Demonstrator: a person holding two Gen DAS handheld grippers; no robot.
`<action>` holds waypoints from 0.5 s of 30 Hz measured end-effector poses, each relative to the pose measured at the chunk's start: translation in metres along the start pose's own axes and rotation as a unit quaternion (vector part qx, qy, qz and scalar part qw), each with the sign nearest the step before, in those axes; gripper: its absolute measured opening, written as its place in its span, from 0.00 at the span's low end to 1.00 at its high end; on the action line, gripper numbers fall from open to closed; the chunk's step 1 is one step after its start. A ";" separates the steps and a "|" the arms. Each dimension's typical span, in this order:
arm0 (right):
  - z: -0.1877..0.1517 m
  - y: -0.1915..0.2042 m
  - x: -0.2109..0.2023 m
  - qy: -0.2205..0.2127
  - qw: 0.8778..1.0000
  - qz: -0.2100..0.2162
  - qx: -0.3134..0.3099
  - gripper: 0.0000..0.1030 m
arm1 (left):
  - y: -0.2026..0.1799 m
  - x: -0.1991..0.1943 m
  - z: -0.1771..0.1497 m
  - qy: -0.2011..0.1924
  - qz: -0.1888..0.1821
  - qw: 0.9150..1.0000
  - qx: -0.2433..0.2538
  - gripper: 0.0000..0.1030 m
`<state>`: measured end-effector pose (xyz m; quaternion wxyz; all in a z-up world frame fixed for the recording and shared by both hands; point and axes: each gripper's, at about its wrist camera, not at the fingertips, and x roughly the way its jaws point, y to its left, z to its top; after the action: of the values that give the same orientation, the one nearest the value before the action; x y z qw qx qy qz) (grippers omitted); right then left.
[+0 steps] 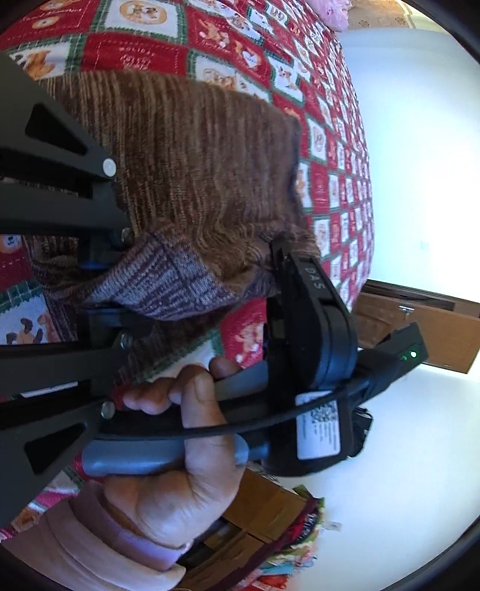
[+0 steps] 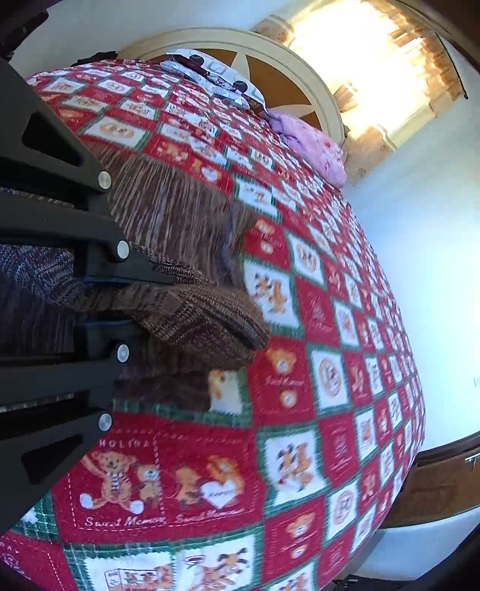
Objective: Fold small clothes
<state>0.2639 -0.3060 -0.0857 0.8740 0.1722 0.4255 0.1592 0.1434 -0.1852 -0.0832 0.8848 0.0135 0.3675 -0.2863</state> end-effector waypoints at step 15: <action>-0.054 -0.016 -0.105 -0.044 0.997 -0.057 0.022 0.30 | 0.027 -0.049 -0.042 0.018 -0.103 0.994 0.003 0.60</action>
<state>0.1615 -0.3562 -0.0517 0.8954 0.1736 0.3995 0.0923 0.1025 -0.1286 -0.0860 0.8437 -0.0167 0.3820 -0.3769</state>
